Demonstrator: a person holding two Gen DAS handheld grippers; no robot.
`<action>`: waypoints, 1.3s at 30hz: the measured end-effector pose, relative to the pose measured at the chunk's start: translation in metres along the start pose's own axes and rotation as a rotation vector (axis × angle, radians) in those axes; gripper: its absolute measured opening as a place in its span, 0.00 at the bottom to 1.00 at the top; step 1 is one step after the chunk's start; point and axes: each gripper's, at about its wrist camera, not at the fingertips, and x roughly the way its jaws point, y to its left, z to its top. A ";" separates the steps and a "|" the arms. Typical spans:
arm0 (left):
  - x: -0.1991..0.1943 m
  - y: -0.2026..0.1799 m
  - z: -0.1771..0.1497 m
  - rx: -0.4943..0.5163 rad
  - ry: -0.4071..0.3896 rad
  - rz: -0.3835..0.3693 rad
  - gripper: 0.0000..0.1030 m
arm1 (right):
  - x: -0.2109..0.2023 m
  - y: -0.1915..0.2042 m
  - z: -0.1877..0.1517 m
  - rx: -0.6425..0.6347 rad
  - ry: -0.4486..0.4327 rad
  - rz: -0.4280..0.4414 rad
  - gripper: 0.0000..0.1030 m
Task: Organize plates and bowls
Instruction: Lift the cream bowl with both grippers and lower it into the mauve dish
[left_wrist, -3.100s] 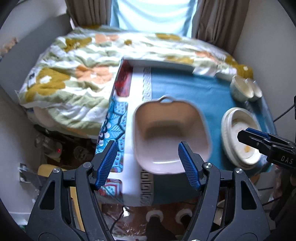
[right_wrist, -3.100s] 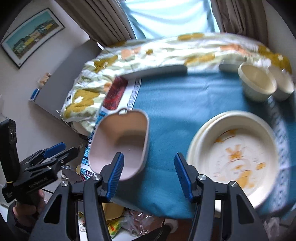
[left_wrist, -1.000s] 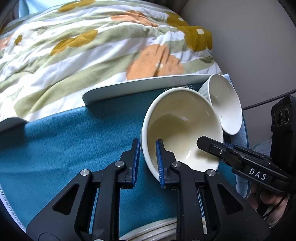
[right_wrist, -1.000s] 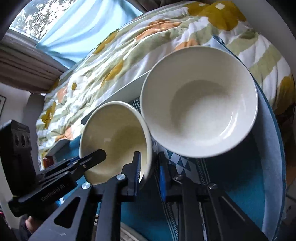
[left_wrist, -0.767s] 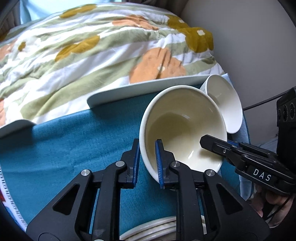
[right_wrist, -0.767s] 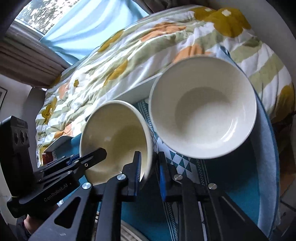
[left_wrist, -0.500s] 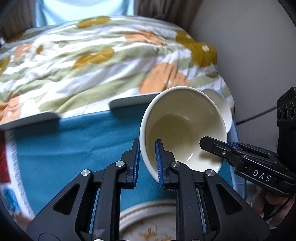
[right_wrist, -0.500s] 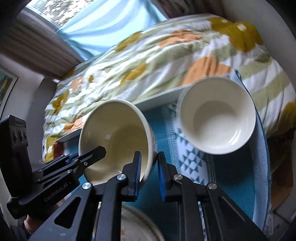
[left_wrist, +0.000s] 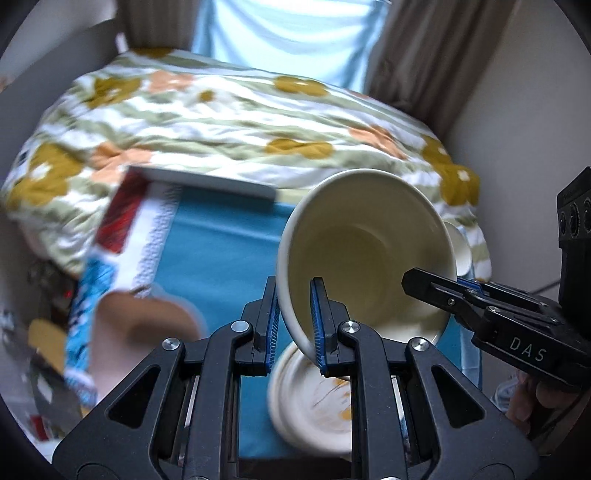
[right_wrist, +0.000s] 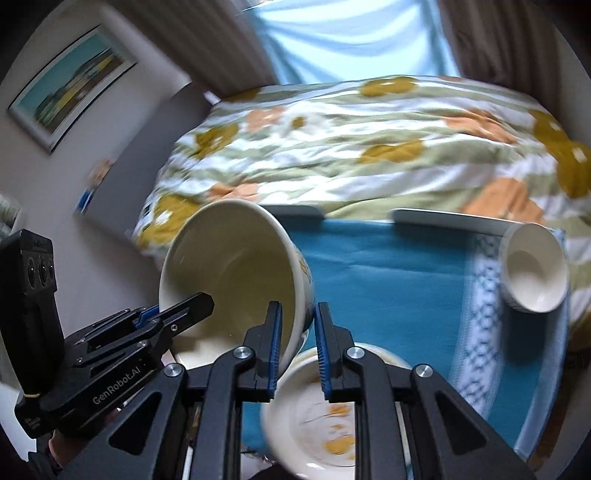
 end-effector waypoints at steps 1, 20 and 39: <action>-0.009 0.013 -0.005 -0.020 -0.005 0.012 0.14 | 0.004 0.010 -0.001 -0.012 0.006 0.013 0.16; 0.024 0.188 -0.058 -0.009 0.175 0.060 0.14 | 0.144 0.128 -0.063 -0.026 0.189 -0.023 0.16; 0.087 0.181 -0.054 0.229 0.315 0.059 0.14 | 0.177 0.120 -0.077 0.075 0.260 -0.166 0.16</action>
